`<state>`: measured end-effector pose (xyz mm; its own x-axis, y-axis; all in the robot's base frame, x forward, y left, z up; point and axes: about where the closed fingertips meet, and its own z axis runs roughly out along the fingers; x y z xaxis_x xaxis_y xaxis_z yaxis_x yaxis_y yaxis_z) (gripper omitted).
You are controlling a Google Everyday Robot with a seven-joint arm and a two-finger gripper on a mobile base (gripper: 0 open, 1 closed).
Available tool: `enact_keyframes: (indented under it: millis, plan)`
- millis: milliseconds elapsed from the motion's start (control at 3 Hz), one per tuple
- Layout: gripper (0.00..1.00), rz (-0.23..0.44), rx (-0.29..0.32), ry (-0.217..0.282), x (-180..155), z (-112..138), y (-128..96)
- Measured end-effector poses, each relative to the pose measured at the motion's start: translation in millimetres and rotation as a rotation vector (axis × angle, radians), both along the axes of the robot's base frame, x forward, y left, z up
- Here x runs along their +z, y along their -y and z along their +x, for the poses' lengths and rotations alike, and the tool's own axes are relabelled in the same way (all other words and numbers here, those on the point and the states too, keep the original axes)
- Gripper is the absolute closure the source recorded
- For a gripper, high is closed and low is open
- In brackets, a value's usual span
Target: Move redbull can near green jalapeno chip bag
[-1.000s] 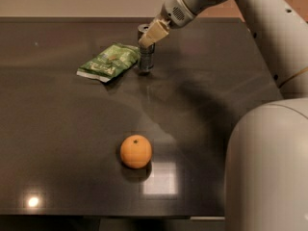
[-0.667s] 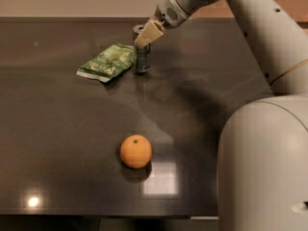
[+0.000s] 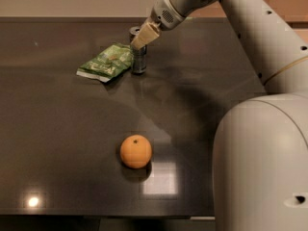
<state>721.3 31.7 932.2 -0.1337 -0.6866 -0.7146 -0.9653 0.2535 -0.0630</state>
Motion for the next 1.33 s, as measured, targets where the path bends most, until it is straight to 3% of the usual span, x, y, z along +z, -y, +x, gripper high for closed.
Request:
enact_keyframes:
  millis: [667,1000,1333]
  plan:
    - [0.12,-0.013,0.020,-0.008,-7.6,1.0,-8.4]
    - [0.00,-0.013,0.023,-0.011,-10.0,1.3,-10.8]
    - [0.00,-0.013,0.023,-0.012,-10.1,1.3,-10.9]
